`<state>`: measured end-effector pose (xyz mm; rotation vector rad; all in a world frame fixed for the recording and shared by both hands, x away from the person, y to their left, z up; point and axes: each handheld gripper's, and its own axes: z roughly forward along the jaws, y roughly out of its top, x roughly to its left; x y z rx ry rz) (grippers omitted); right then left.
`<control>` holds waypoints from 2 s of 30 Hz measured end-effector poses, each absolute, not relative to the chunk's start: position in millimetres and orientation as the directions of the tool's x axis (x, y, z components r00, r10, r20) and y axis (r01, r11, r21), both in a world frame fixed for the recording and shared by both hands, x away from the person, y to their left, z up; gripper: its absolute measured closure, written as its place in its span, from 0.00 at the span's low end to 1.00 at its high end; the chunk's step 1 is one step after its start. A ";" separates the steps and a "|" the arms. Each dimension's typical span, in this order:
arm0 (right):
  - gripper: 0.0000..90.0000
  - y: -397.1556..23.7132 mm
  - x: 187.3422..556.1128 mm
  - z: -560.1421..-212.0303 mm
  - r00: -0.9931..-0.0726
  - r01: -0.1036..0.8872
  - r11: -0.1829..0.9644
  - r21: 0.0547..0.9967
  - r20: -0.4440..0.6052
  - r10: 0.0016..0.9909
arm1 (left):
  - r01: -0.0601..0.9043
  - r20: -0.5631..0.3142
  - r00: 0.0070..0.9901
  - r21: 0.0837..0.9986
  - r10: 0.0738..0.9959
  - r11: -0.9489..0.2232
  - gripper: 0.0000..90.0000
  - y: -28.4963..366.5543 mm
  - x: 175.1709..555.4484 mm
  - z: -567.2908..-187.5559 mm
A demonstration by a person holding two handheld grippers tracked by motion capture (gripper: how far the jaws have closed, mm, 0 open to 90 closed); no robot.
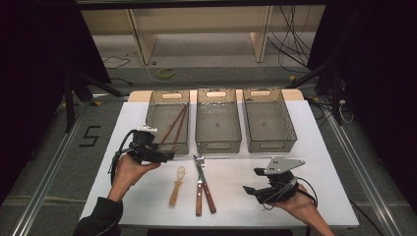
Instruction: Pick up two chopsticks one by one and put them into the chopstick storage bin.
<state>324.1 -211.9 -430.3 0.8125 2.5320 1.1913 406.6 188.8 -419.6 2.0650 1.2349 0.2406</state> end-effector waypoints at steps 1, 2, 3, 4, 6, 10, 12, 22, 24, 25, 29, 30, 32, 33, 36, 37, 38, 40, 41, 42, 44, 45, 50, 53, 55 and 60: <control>0.33 -211.8 323.9 -430.6 -0.822 0.386 0.517 0.764 0.029 0.569 | 0.700 -0.191 0.530 0.649 0.827 -0.299 0.24 186.6 403.9 -421.8; 0.33 -211.6 323.6 -430.9 -0.822 0.387 0.518 0.763 0.031 0.569 | 0.703 -0.188 0.533 0.641 0.825 -0.309 0.23 184.8 402.0 -423.1; 0.33 -211.6 323.5 -431.0 -0.822 0.387 0.518 0.763 0.030 0.569 | 0.702 -0.183 0.540 0.637 0.821 -0.320 0.23 182.9 400.3 -424.6; 0.33 -211.7 323.5 -431.2 -0.822 0.387 0.518 0.763 0.031 0.568 | 0.703 -0.183 0.543 0.632 0.819 -0.325 0.22 180.7 398.2 -425.8; 0.33 -212.2 323.5 -431.5 -0.821 0.389 0.515 0.764 0.034 0.570 | 0.704 -0.180 0.548 0.626 0.817 -0.335 0.22 178.1 394.6 -428.0; 0.33 -212.6 323.0 -432.2 -0.821 0.391 0.514 0.763 0.037 0.570 | 0.709 -0.179 0.559 0.609 0.810 -0.355 0.21 173.5 387.4 -435.0; 0.33 -212.2 322.7 -432.7 -0.820 0.392 0.513 0.764 0.038 0.571 | 0.712 -0.177 0.561 0.602 0.809 -0.362 0.20 172.3 385.3 -438.3; 0.33 -215.8 323.0 -433.7 -0.804 0.402 0.487 0.776 0.044 0.593 | 0.733 -0.185 0.571 0.554 0.800 -0.395 0.21 167.7 377.6 -452.9; 0.33 -216.5 322.5 -433.8 -0.802 0.402 0.484 0.777 0.044 0.595 | 0.736 -0.181 0.574 0.542 0.799 -0.405 0.22 167.3 376.2 -455.4; 0.33 -216.7 322.4 -434.0 -0.802 0.402 0.483 0.778 0.044 0.596 | 0.738 -0.182 0.575 0.536 0.798 -0.410 0.22 167.2 375.4 -456.3; 0.33 -217.2 322.4 -434.8 -0.800 0.404 0.480 0.779 0.046 0.598 | 0.738 -0.179 0.586 0.520 0.790 -0.430 0.24 165.7 372.3 -458.6; 0.33 -217.4 322.4 -434.9 -0.800 0.403 0.480 0.779 0.045 0.599 | 0.737 -0.175 0.588 0.517 0.789 -0.435 0.24 164.9 371.5 -459.2; 0.33 -218.0 322.4 -435.3 -0.798 0.402 0.480 0.780 0.041 0.601 | 0.738 -0.174 0.592 0.510 0.787 -0.443 0.25 162.1 369.4 -460.5; 0.33 -218.4 322.3 -435.4 -0.797 0.405 0.477 0.780 0.045 0.602 | 0.739 -0.171 0.594 0.502 0.786 -0.449 0.25 160.8 368.6 -461.0; 0.33 -219.8 322.6 -435.9 -0.796 0.405 0.475 0.781 0.046 0.604 | 0.736 -0.167 0.605 0.489 0.778 -0.468 0.27 157.1 366.9 -461.6; 0.33 -220.3 322.8 -436.1 -0.796 0.406 0.474 0.781 0.047 0.604 | 0.734 -0.163 0.610 0.486 0.775 -0.476 0.28 156.0 366.7 -461.4; 0.33 -220.9 322.8 -436.3 -0.796 0.407 0.474 0.781 0.048 0.604 | 0.734 -0.163 0.611 0.484 0.775 -0.477 0.28 154.9 366.2 -461.3; 0.33 -222.0 323.3 -436.6 -0.793 0.410 0.472 0.781 0.050 0.607 | 0.731 -0.152 0.618 0.472 0.772 -0.492 0.31 152.5 365.3 -461.2; 0.33 -222.5 323.5 -436.9 -0.792 0.413 0.471 0.780 0.052 0.608 | 0.730 -0.147 0.620 0.468 0.770 -0.498 0.31 151.6 365.2 -461.5; 0.33 -222.9 323.7 -437.2 -0.791 0.415 0.471 0.779 0.053 0.610 | 0.732 -0.150 0.620 0.464 0.770 -0.499 0.32 150.9 365.0 -461.8; 0.33 -223.4 324.0 -438.0 -0.790 0.418 0.470 0.777 0.056 0.610 | 0.733 -0.151 0.621 0.458 0.769 -0.503 0.34 150.0 364.6 -462.9; 0.33 -223.5 324.0 -438.2 -0.790 0.418 0.470 0.777 0.056 0.610 | 0.734 -0.152 0.624 0.450 0.766 -0.508 0.34 149.7 364.2 -463.3; 0.33 -224.2 323.9 -438.9 -0.790 0.420 0.472 0.776 0.056 0.611 | 0.734 -0.154 0.634 0.426 0.757 -0.528 0.39 147.2 360.9 -465.2; 0.33 -223.8 323.3 -438.5 -0.790 0.417 0.472 0.777 0.053 0.611 | 0.733 -0.147 0.639 0.415 0.755 -0.539 0.42 145.8 358.1 -466.1; 0.33 -223.7 323.1 -438.3 -0.790 0.416 0.472 0.777 0.053 0.610 | 0.729 -0.145 0.647 0.407 0.749 -0.551 0.44 145.1 356.5 -466.9; 0.33 -223.0 322.8 -438.3 -0.793 0.416 0.475 0.775 0.054 0.608 | 0.722 -0.142 0.660 0.391 0.738 -0.571 0.50 143.0 352.9 -469.6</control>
